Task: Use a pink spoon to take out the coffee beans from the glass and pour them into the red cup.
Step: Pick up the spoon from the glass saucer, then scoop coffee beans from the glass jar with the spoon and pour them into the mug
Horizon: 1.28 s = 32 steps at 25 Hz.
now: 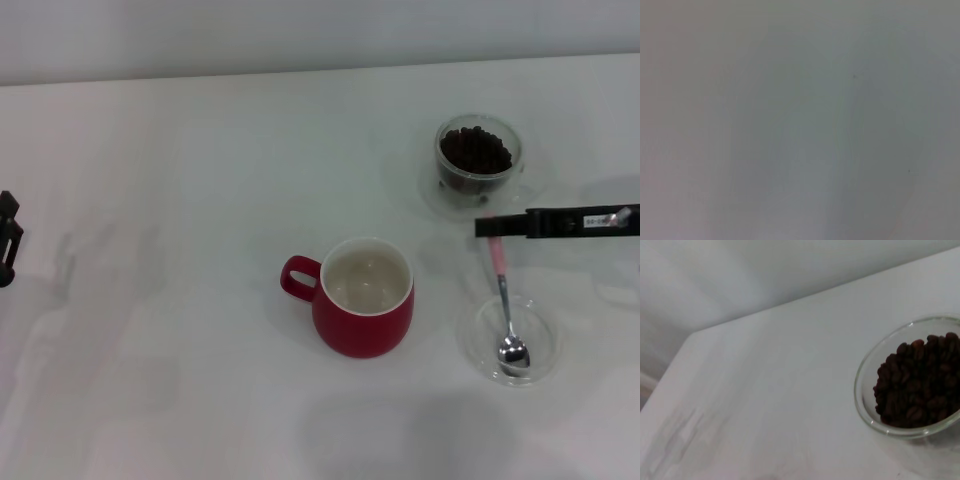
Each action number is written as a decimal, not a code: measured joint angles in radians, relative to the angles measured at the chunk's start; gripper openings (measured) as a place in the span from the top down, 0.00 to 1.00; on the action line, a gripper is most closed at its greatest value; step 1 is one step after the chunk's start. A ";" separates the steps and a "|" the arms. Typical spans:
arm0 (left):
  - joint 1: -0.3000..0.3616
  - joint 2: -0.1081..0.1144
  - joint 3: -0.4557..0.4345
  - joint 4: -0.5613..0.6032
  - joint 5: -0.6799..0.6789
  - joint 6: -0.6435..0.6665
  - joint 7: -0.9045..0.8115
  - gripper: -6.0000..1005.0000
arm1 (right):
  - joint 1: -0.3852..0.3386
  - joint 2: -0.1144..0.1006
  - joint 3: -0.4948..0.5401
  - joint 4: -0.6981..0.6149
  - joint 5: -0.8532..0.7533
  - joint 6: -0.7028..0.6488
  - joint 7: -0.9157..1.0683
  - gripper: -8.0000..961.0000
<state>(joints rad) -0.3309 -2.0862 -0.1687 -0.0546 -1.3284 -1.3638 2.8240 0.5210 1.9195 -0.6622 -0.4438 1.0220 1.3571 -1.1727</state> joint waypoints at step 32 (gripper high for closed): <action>-0.008 0.001 0.003 -0.011 0.002 -0.008 0.000 0.51 | -0.020 0.011 0.193 -0.220 0.255 0.016 -0.113 0.83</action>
<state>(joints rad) -0.3389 -2.0851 -0.1655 -0.0660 -1.3264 -1.3713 2.8240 0.5009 1.9309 -0.4695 -0.6640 1.2765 1.3732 -1.2861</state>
